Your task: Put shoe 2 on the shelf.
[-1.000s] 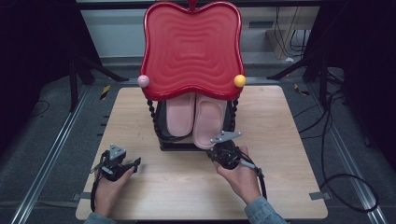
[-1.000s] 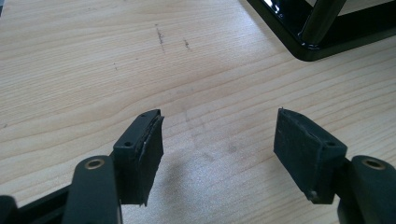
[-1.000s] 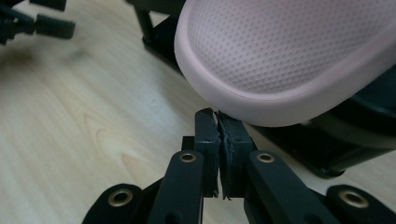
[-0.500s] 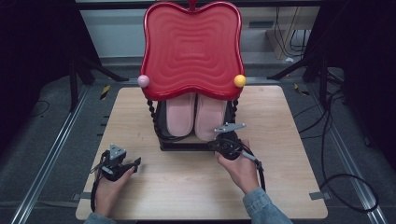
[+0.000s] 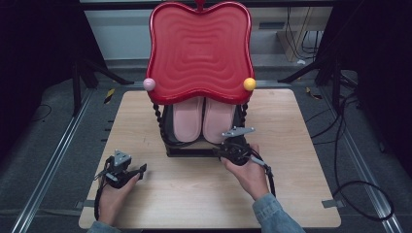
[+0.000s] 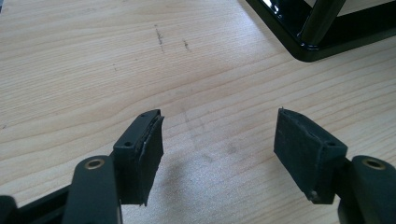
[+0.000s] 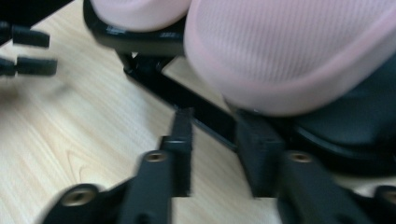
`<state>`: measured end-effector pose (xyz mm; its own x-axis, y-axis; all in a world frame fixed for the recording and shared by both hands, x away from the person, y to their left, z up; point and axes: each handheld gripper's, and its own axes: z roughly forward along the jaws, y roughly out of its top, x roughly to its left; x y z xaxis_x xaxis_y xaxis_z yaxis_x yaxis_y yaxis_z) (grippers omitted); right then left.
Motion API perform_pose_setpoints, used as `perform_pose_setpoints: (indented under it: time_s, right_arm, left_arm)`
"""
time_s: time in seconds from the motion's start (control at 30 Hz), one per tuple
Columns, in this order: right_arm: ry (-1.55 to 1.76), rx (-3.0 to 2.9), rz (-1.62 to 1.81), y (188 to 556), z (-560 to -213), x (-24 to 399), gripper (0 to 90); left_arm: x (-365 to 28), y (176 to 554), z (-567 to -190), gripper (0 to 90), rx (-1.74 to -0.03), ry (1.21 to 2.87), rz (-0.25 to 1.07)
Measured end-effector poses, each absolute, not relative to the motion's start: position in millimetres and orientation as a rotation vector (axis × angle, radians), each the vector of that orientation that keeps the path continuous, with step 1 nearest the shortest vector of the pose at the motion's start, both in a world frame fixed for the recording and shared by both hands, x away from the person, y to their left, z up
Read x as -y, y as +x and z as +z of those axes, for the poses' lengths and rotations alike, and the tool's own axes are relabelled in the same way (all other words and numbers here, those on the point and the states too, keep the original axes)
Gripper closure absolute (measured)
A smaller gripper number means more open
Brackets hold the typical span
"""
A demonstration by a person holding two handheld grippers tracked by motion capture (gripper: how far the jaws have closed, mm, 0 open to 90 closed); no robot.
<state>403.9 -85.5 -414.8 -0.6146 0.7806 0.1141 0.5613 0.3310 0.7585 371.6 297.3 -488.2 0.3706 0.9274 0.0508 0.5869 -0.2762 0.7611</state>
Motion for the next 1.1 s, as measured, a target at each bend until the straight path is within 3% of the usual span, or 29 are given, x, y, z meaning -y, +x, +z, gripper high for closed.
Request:
perform_pose_setpoints:
  time_s: [0.37,0.57,0.8,1.1]
  right_arm:
    - [1.15,-2.239,1.13,359,-443,136,35.0]
    - [1.302,-2.119,1.031,366,-477,175,21.8]
    - [1.462,-2.053,0.956,376,-504,197,14.9]
    - [1.486,-2.012,0.886,385,-513,200,10.3]
  left_arm:
    - [-297,374,-492,27.7,-1.322,1.984,0.648]
    - [-297,377,-498,21.9,-1.325,2.006,0.614]
    - [-299,381,-502,16.0,-1.329,2.004,0.571]
    - [-300,384,-506,10.8,-1.334,2.025,0.566]
